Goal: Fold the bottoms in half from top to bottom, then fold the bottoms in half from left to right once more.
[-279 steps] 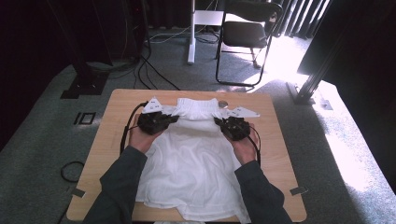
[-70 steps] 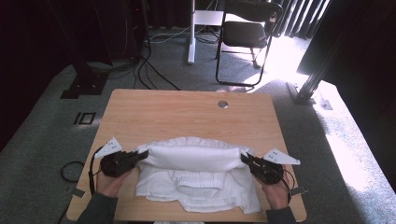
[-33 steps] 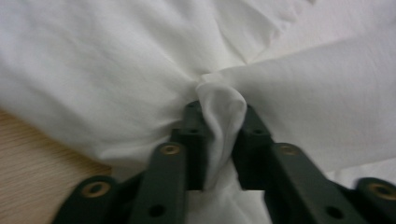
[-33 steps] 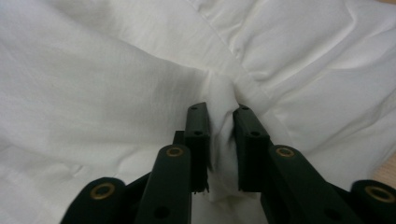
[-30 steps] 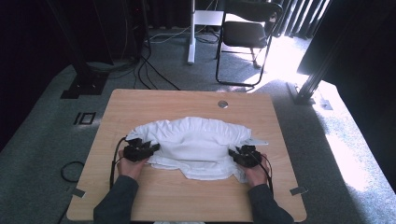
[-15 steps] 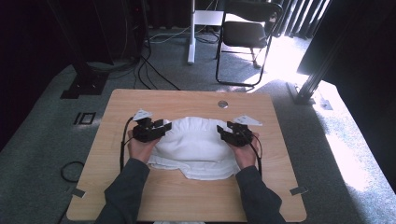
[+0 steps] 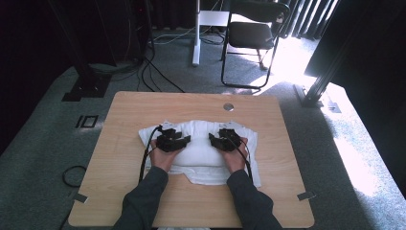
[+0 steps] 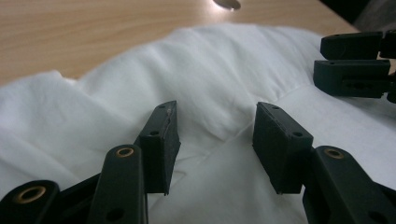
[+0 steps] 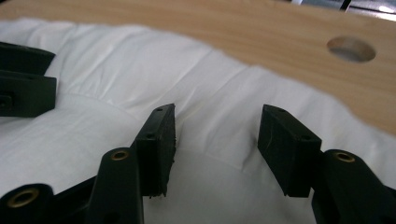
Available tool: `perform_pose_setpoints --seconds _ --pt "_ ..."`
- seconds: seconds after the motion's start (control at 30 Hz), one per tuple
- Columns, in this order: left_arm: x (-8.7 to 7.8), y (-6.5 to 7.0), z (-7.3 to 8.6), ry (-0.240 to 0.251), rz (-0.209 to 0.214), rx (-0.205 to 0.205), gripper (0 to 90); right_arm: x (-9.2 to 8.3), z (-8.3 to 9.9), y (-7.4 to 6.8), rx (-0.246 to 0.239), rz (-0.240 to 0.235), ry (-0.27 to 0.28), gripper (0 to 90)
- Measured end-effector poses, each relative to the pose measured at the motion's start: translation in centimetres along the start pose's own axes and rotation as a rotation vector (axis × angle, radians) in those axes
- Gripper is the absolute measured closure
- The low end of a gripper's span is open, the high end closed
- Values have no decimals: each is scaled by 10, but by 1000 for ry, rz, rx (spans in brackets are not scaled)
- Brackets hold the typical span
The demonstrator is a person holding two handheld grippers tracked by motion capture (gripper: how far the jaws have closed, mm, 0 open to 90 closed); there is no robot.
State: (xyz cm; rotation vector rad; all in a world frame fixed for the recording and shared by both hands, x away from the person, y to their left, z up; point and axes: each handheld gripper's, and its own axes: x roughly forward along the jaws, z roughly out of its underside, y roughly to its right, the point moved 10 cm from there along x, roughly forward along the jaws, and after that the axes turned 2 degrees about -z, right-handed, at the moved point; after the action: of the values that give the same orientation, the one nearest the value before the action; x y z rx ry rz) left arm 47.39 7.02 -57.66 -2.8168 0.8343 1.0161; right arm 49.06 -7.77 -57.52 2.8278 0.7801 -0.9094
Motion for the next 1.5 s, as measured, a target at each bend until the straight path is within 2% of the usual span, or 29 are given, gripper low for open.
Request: perform_pose_setpoints --seconds 0.1,0.2,0.27,0.37,0.47,0.5,0.57,0.6,0.67,0.73,0.77,0.87,0.9,0.97,1.2,1.43,1.5 --pt "4 2 15 -6 -21 23 515 3 15 -2 0 17 -14 457" --pt "7 2 28 13 -31 33 517 6 28 -4 -6 26 -16 457" --pt "6 2 30 40 -32 28 518 6 32 -4 -14 29 -13 456" --pt "1 2 32 51 -21 19 517 1 34 -5 -14 26 0 455" --pt "-11 -2 33 67 -24 3 512 -7 36 -3 -9 32 20 453" --pt "-16 -5 34 73 -34 2 508 -9 36 -3 -12 36 25 452" --pt "-29 -19 40 82 -92 -2 490 -13 39 -3 -23 41 31 453" --pt "-32 -24 42 88 -104 -14 479 -13 41 -2 -26 37 27 453" --pt "-38 -39 54 54 -137 -39 440 -12 42 -1 -15 28 29 453" --pt "-42 -50 62 46 -173 -59 402 -12 43 -2 -13 28 25 454" --pt "-44 -57 67 30 -198 -74 357 -11 43 -2 -19 32 25 453" --pt "-44 -69 73 5 -208 -143 200 -10 44 -2 -17 30 23 453" --pt "-44 -74 74 -3 -233 -165 150 -9 44 -2 -16 31 22 453" --pt "-44 -80 75 -16 -262 -189 100 -9 44 -3 -18 31 22 453" --pt "-42 -86 75 -42 -292 -188 27 -9 44 -3 -15 25 23 454" --pt "-44 -95 75 -37 -337 -231 3 -9 44 -3 -14 21 25 454" --pt "-44 -97 75 -33 -339 -237 3 -9 44 -3 -14 21 25 453"
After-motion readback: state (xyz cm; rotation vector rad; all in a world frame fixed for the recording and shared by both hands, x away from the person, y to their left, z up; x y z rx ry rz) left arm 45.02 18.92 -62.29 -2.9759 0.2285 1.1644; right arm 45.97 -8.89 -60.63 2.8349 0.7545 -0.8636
